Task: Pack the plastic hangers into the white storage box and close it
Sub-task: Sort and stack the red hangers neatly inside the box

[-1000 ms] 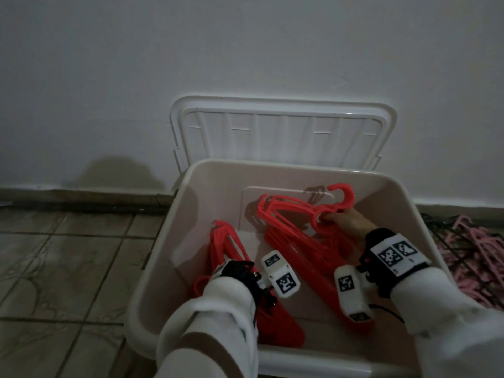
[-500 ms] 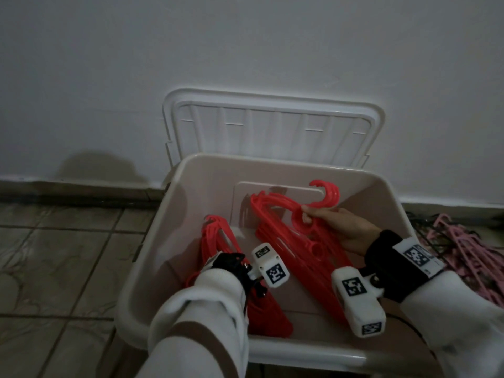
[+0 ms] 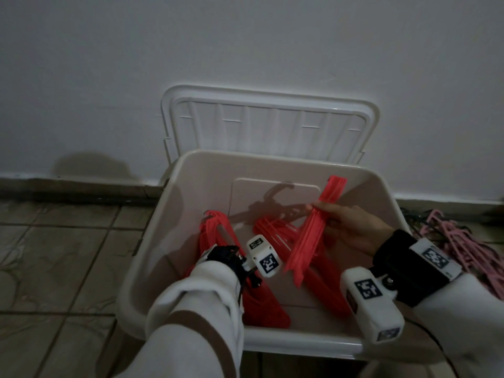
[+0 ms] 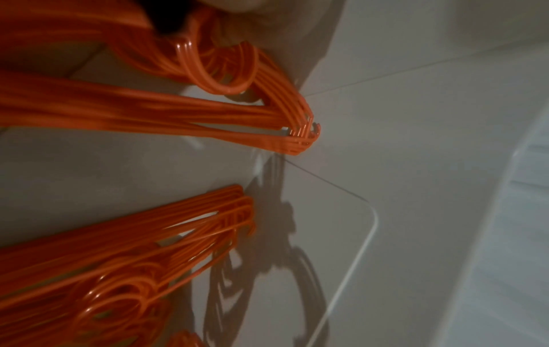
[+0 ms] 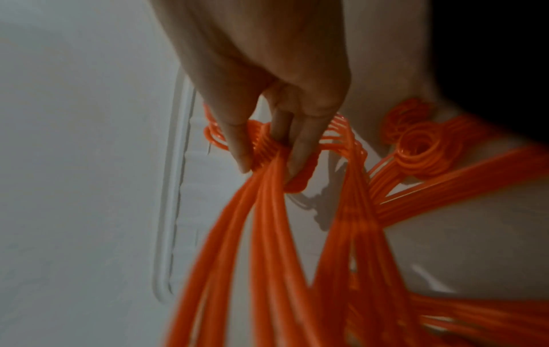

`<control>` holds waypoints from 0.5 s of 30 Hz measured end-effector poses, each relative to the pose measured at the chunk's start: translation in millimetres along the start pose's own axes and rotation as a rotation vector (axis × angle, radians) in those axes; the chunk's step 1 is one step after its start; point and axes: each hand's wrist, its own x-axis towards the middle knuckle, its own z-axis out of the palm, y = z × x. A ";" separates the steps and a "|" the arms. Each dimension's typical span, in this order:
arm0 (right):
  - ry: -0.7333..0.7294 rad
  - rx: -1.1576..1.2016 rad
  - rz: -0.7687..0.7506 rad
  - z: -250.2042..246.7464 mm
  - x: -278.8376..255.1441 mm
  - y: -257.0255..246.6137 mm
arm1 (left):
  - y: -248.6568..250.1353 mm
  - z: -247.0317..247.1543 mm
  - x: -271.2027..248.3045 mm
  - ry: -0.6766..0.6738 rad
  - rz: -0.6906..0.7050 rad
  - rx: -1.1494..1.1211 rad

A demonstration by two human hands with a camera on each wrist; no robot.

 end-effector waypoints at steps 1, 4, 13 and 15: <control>-0.020 0.023 0.003 -0.9 0.3 -2.6 | 0.7 -7.7 -8.9 -0.015 -0.083 -0.003; -0.065 0.083 0.013 0.1 -0.8 -10.2 | 1.3 -6.2 -2.1 0.021 0.057 -0.152; 0.080 0.412 0.063 20.8 6.4 -25.2 | 2.0 -19.4 -24.1 0.186 0.015 -0.667; 0.157 0.447 0.052 23.9 9.7 -28.1 | 3.1 -15.8 -21.8 0.220 -0.072 -0.746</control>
